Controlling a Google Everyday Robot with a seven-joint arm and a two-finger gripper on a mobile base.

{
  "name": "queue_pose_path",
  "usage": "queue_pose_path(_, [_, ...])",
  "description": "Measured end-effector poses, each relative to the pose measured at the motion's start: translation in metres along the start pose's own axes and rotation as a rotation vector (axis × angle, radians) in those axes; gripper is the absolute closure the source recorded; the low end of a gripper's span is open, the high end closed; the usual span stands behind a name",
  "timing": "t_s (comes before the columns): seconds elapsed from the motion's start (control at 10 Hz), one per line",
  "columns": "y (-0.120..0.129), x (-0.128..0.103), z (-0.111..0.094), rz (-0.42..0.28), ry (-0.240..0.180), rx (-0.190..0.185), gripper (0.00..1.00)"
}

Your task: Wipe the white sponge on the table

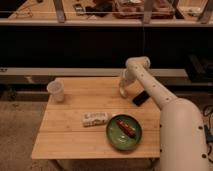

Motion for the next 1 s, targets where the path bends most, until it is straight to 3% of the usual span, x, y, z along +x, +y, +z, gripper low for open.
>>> queue_pose_path(0.4, [-0.069,-0.02,0.029,-0.146,-0.063,0.034,1.0])
queue_pose_path(0.6, [-0.095,-0.049,0.043,-0.226,-0.117,0.058,1.0])
queue_pose_path(1.0, [-0.121,-0.097,0.032,-0.325,-0.184,0.122,1.0])
